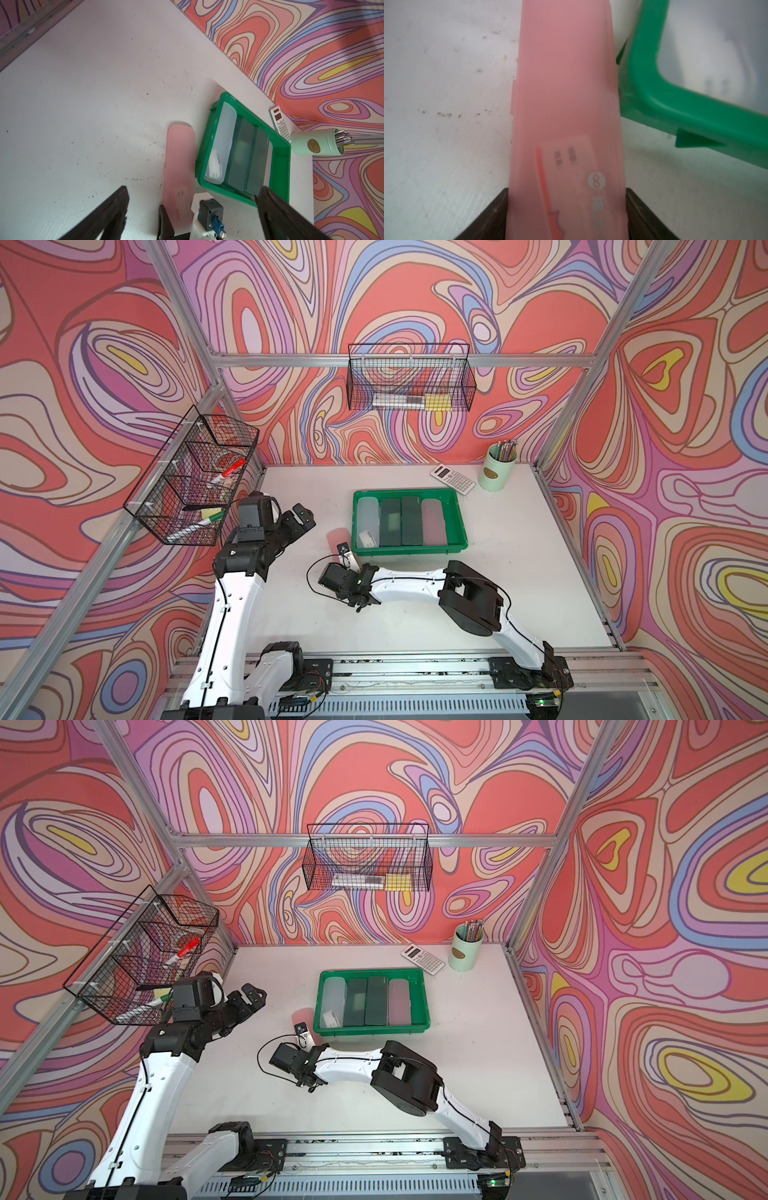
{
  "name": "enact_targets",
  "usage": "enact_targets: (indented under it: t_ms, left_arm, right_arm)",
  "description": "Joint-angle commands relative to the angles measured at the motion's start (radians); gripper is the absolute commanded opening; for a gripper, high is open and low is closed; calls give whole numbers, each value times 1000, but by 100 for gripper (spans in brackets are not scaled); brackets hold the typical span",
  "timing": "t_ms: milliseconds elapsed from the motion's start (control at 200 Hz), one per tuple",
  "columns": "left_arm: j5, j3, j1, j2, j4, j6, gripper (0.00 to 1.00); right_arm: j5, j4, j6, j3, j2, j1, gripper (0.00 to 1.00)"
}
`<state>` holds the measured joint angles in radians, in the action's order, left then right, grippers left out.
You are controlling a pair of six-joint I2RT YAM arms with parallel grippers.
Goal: Put the pencil case into the storage box
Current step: Pick up the pencil case from the center of the board.
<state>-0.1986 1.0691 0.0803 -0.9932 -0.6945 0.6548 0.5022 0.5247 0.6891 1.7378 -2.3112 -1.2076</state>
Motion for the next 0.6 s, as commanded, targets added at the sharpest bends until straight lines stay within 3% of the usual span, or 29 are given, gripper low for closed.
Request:
enact_targets:
  t_ms: [0, 596]
  left_arm:
    - [13, 53, 9, 36, -47, -7, 99]
    - [-28, 147, 8, 63, -73, 15, 99]
  right_arm:
    - [35, 27, -43, -38, 74, -15, 65]
    - [44, -89, -122, -88, 320, 6, 63]
